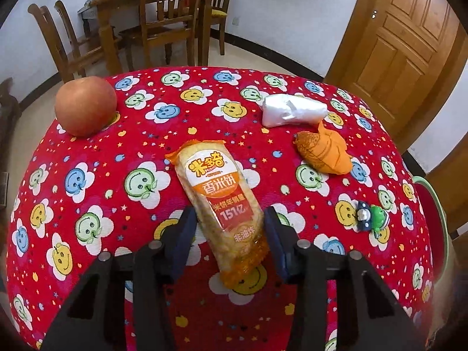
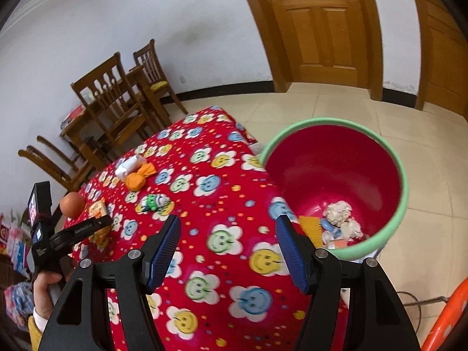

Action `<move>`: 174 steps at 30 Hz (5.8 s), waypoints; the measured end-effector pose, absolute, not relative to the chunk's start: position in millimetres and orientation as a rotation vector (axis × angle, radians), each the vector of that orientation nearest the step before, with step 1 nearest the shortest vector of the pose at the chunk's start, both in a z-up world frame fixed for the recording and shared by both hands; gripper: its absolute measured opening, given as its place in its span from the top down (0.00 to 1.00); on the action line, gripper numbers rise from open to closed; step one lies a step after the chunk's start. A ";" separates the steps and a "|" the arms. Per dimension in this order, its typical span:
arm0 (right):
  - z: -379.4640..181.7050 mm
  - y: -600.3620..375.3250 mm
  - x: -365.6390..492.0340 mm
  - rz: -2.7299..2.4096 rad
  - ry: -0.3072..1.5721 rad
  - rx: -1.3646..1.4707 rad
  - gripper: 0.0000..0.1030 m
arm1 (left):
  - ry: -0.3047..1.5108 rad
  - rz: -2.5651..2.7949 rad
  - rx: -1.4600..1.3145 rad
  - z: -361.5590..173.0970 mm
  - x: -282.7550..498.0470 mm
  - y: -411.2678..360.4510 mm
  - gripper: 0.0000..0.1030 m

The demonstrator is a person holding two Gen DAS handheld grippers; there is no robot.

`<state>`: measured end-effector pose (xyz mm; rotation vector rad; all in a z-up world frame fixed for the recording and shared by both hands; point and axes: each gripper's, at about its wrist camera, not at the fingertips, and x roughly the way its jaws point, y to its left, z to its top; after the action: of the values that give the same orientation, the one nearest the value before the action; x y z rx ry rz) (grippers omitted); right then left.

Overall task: Collect trash
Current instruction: 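Grasp the yellow snack packet with the left gripper, then grasp the green toy figure with the right gripper while the left holds the packet, then carry the packet and toy figure in both grippers over the red bucket, then open the right gripper to drop the green toy into the bucket, then move the left gripper over the bucket and open it to drop the packet, then move both grippers back over the table, then grasp the silver foil roll with the left gripper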

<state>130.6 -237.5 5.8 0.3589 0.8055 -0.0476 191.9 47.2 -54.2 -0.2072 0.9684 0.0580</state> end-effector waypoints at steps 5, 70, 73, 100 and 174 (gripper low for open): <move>3.0 -218.1 149.9 -0.025 0.825 0.327 0.34 | 0.963 0.053 -0.225 -50.8 184.0 56.1 0.55; -13.7 -289.1 149.0 -0.221 0.817 0.368 0.52 | 0.872 -0.133 -0.206 -0.8 148.5 2.8 0.55; -20.1 -303.2 145.6 -0.240 0.824 0.393 0.52 | 0.872 -0.159 -0.201 3.1 145.7 -6.6 0.55; -7.6 -374.9 106.0 -0.286 0.715 0.495 0.42 | 0.896 -0.386 -0.084 16.7 149.3 -128.4 0.56; -1.9 -337.8 134.1 -0.231 0.728 0.493 0.34 | 0.901 0.020 -0.103 -10.7 285.4 -19.3 0.24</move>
<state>134.1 -337.8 -1.9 0.4927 0.7281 -0.2306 285.4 -19.3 -10.7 -0.1029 0.9010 0.0204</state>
